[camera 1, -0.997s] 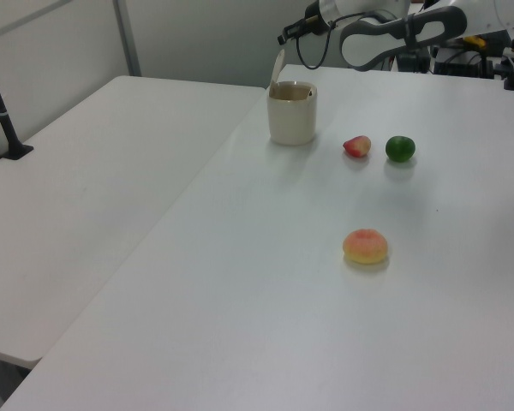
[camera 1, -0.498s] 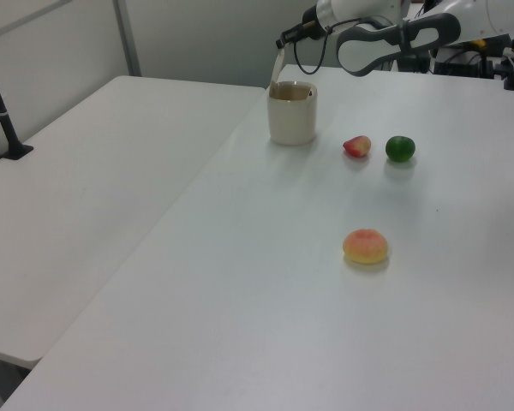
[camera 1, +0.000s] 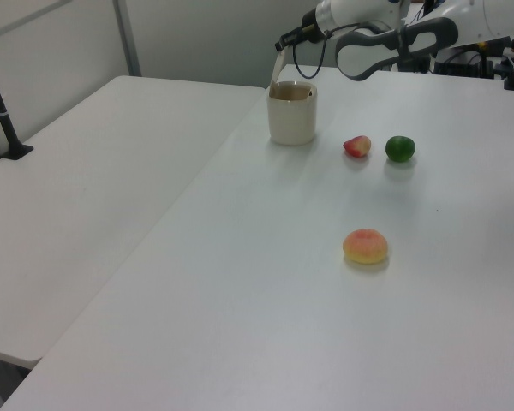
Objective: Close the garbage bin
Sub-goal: 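Push the open lid down with the gripper until it shuts on the bin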
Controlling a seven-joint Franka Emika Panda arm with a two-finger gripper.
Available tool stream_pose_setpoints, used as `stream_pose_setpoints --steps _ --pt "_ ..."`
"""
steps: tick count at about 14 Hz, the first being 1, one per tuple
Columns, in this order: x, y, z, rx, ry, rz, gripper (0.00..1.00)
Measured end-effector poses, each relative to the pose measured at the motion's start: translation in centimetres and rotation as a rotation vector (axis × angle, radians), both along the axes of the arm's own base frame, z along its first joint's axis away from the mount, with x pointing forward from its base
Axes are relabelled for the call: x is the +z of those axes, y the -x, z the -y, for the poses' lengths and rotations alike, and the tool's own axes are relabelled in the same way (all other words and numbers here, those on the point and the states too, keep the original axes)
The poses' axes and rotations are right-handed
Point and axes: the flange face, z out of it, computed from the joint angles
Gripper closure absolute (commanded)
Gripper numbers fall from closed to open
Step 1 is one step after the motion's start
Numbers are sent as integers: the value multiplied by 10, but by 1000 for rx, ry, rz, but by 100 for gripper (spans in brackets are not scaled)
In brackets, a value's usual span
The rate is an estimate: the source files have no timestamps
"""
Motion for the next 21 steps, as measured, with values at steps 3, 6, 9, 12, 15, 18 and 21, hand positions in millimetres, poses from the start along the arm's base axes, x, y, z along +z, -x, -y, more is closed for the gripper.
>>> stream_pose_setpoints --steps 3,6,9,12,15,18,21 --pt "-6 -2 0 1 2 0 100" --pt "-10 -3 0 1 3 -5 100" --pt "-20 -3 2 -1 4 -21 100" --pt "-29 0 8 -6 8 -40 100" --pt "-41 4 14 -7 18 -69 100" --pt "-54 10 16 -9 16 -102 100" --pt "-56 15 18 -9 17 -116 100"
